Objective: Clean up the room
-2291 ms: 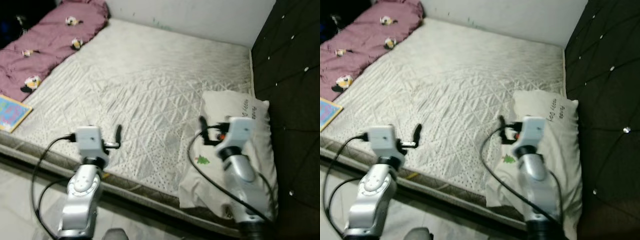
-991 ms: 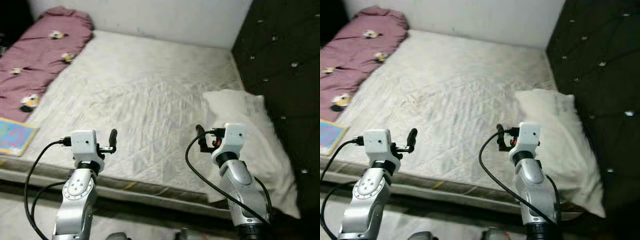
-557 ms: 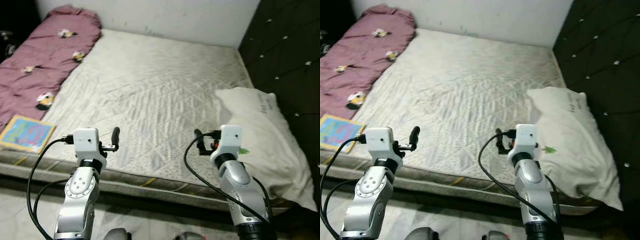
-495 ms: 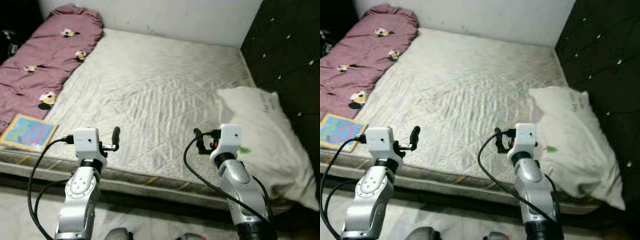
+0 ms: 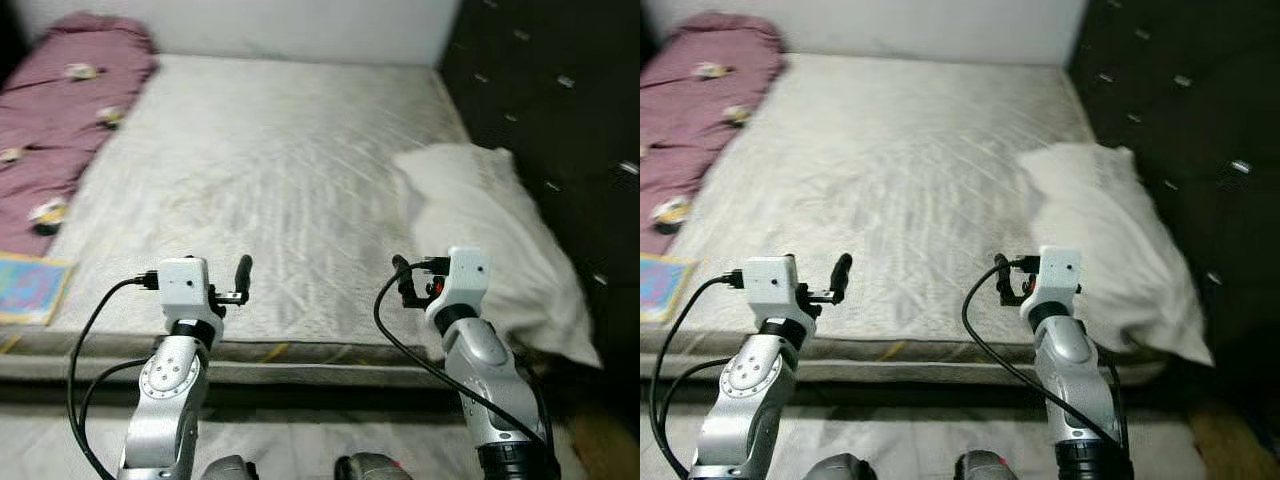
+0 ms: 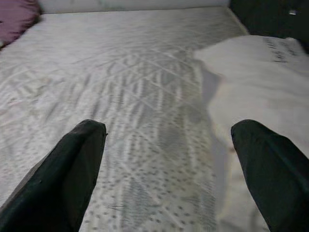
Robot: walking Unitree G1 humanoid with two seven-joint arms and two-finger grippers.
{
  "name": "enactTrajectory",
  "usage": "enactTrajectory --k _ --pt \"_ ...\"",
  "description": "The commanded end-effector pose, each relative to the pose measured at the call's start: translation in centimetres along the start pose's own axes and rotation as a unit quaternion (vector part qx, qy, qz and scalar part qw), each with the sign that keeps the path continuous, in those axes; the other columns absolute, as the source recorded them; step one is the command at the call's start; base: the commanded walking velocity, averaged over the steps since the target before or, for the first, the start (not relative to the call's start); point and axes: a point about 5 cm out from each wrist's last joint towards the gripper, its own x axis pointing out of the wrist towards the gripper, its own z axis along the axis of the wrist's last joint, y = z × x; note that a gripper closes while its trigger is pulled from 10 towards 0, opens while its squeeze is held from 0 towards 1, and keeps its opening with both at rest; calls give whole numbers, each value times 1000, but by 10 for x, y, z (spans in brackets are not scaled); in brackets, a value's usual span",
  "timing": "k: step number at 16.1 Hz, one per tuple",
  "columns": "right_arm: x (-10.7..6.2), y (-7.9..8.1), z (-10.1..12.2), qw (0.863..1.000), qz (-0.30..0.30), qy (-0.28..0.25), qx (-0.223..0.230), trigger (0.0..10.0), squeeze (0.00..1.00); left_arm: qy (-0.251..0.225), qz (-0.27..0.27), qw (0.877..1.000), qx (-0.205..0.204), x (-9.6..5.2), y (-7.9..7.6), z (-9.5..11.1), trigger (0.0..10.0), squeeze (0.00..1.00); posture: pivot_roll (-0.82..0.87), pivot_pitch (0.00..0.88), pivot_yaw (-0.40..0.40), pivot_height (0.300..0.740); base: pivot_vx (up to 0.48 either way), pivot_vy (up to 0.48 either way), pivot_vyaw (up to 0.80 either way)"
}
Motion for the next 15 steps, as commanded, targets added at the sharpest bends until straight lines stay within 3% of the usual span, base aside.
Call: enactTrajectory --k 1,7,12,15 --pt "1 -1 4 1000 -1 -6 4 10000 0 -14 -4 1000 0 1 -1 6 10000 0 13 0 -23 740 0 0 -413" --pt "1 -1 4 1000 -4 -7 6 10000 0 -11 -3 1000 1 0 0 6 10000 0 13 0 -23 740 0 0 0" --pt "1 -2 4 1000 -6 -7 7 10000 0 -12 -7 1000 3 0 0 6 10000 0 13 0 -21 740 0 0 -715" --pt "2 -2 4 1000 -8 -8 8 10000 0 -13 -8 1000 3 1 0 6 10000 0 13 0 -21 740 255 0 -160"
